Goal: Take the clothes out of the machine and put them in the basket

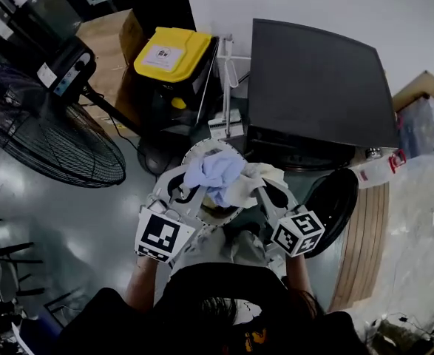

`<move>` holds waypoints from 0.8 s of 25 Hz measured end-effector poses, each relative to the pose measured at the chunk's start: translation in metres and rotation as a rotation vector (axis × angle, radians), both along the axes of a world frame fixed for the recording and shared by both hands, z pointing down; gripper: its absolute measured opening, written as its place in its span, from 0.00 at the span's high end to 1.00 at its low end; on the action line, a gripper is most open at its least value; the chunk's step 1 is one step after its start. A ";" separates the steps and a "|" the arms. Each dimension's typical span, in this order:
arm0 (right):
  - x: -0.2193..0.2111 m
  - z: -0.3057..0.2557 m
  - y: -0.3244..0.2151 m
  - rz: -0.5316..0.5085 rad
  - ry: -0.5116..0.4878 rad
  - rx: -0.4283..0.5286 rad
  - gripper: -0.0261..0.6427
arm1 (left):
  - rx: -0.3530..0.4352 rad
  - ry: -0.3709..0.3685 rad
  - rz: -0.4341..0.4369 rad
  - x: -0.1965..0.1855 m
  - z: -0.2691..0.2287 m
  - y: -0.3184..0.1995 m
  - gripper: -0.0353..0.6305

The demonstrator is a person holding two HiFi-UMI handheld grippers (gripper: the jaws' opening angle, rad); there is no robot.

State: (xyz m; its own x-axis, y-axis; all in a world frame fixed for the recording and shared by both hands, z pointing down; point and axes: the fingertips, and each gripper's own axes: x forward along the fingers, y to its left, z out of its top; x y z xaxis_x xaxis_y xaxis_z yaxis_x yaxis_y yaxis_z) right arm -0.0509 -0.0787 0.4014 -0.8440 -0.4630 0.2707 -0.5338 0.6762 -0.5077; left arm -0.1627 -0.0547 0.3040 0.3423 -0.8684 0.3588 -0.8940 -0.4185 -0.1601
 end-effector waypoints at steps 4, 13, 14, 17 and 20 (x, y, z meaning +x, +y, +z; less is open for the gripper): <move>-0.045 -0.015 0.021 -0.036 -0.030 0.014 0.92 | -0.036 -0.009 0.008 -0.026 0.012 0.017 0.85; -0.119 0.017 0.061 -0.070 0.016 -0.021 0.92 | -0.174 -0.075 0.088 -0.064 0.081 0.043 0.85; -0.122 0.024 0.063 -0.064 0.024 -0.035 0.92 | -0.196 -0.084 0.103 -0.065 0.092 0.045 0.85; -0.130 0.048 0.068 -0.045 0.056 -0.078 0.92 | -0.262 -0.116 0.157 -0.064 0.125 0.049 0.85; -0.136 0.078 0.070 -0.031 0.112 -0.111 0.92 | -0.310 -0.160 0.213 -0.060 0.163 0.048 0.85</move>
State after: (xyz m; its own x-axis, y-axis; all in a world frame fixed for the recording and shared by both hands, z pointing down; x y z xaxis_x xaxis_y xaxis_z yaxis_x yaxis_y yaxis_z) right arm -0.1874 -0.0085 0.4791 -0.8190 -0.3990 0.4124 -0.5711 0.6363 -0.5186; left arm -0.2224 -0.0069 0.4665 0.4212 -0.6265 0.6558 -0.7562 -0.6418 -0.1275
